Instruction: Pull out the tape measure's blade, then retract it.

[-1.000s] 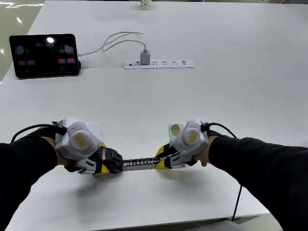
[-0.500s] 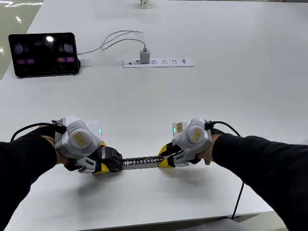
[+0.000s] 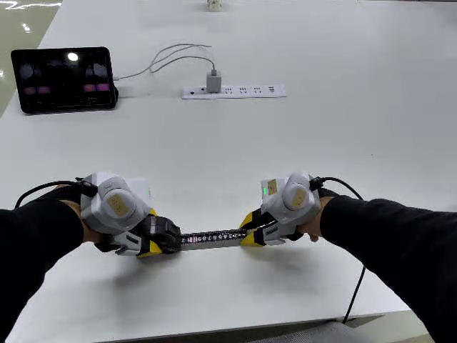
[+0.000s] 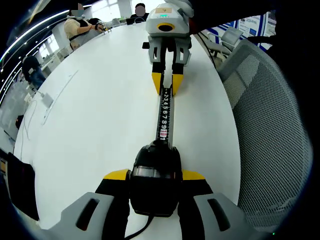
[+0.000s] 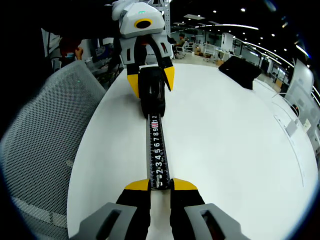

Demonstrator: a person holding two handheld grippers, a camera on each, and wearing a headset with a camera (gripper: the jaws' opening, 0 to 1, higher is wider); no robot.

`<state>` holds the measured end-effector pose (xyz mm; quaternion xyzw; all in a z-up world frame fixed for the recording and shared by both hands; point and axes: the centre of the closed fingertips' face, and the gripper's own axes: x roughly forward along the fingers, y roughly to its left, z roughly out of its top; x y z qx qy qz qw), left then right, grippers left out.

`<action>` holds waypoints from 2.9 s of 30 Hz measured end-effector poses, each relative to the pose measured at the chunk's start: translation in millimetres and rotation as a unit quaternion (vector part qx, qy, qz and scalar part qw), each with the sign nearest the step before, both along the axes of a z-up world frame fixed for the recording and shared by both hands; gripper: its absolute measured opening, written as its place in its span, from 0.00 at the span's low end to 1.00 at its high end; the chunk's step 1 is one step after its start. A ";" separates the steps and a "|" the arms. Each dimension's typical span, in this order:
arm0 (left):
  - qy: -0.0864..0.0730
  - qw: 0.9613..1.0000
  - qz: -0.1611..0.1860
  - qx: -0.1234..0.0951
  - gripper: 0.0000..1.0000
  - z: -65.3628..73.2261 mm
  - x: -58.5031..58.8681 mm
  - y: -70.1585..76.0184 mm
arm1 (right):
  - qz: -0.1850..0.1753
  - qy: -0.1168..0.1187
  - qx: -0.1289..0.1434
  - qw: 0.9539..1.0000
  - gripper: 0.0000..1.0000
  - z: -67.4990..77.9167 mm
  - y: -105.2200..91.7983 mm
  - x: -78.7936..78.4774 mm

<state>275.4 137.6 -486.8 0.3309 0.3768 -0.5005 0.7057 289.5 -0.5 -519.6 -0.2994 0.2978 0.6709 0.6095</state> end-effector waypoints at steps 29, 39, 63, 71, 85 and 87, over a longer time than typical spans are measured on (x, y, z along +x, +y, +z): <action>0.002 1.000 0.002 0.001 0.31 -1.9 0.3 0.9 | -0.008 -0.002 0.000 1.000 0.10 -1.4 -17.1 2.9; 0.002 1.000 0.002 0.000 0.31 -2.7 1.5 -0.6 | -0.009 -0.005 -0.003 1.000 0.10 -1.0 -25.9 3.3; 0.002 1.000 0.002 0.001 0.31 -1.1 1.4 -1.1 | -0.018 -0.005 -0.008 1.000 0.10 0.5 -48.0 3.7; 0.001 1.000 0.002 0.001 0.31 -0.7 1.1 -1.2 | -0.023 -0.005 -0.009 1.000 0.10 0.4 -55.0 4.5; 0.001 1.000 0.003 0.002 0.31 -1.2 0.8 -1.1 | -0.027 -0.006 -0.016 0.999 0.10 -0.4 -67.6 7.5; 0.001 1.000 0.003 0.002 0.31 -1.2 0.8 -0.9 | -0.028 -0.007 -0.016 0.999 0.10 -0.4 -68.4 7.9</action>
